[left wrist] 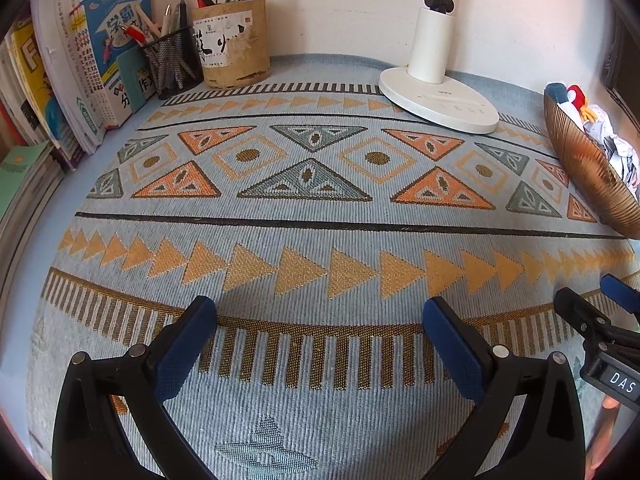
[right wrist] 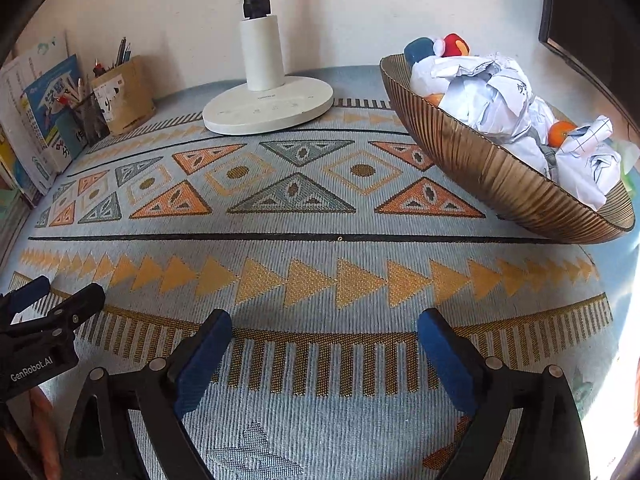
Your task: Organize objects
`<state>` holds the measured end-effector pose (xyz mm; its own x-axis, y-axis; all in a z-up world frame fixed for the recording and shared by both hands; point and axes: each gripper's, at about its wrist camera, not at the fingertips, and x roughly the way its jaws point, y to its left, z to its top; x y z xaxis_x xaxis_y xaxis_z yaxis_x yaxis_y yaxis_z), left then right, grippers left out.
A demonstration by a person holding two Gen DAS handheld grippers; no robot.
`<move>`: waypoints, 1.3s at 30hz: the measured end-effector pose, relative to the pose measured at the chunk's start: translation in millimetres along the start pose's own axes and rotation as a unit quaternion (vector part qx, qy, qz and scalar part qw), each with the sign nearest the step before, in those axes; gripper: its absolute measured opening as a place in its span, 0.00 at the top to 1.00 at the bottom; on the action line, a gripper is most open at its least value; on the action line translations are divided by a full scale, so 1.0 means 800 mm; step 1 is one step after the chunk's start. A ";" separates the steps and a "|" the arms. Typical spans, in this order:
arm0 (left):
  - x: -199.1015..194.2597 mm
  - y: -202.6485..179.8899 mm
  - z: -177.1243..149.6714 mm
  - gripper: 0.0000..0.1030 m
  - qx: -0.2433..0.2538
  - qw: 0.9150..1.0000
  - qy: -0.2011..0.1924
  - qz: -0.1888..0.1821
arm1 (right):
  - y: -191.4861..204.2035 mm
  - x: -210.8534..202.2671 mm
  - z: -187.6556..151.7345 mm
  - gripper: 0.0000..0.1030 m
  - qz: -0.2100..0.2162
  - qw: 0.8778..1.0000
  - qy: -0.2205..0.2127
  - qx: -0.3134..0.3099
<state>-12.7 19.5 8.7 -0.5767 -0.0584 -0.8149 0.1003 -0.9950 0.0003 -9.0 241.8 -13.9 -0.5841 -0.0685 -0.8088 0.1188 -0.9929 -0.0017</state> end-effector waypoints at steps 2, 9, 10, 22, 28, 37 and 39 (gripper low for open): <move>0.000 0.000 0.000 0.00 0.000 1.000 0.000 0.000 | 0.000 0.000 0.001 0.09 0.001 1.000 0.000 0.000; 0.001 -0.001 0.000 0.00 -0.001 1.000 0.000 0.000 | 0.007 0.001 0.001 0.00 0.004 1.000 0.010 -0.012; 0.001 -0.001 0.000 0.00 -0.001 1.000 0.000 0.000 | 0.007 0.001 0.001 0.00 0.005 1.000 0.010 -0.011; 0.004 0.000 0.002 0.00 -0.002 1.000 -0.003 -0.002 | 0.007 0.003 0.003 0.00 -0.001 1.000 0.012 -0.011; 0.004 0.000 0.001 0.00 -0.002 1.000 -0.003 -0.002 | 0.007 0.003 0.003 0.00 -0.001 1.000 0.012 -0.011; 0.004 0.002 0.001 0.00 -0.002 1.000 -0.003 -0.001 | 0.007 0.003 0.003 0.00 -0.001 1.000 0.011 -0.011; 0.004 0.002 0.002 0.00 -0.002 1.000 -0.003 -0.001 | 0.007 0.003 0.003 0.00 -0.001 1.000 0.011 -0.011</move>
<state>-15.2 17.7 7.1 -0.5821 -0.0568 -0.8111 0.1017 -0.9948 -0.0033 -11.5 235.9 -14.4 -0.5658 -0.0643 -0.8221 0.1353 -0.9907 -0.0156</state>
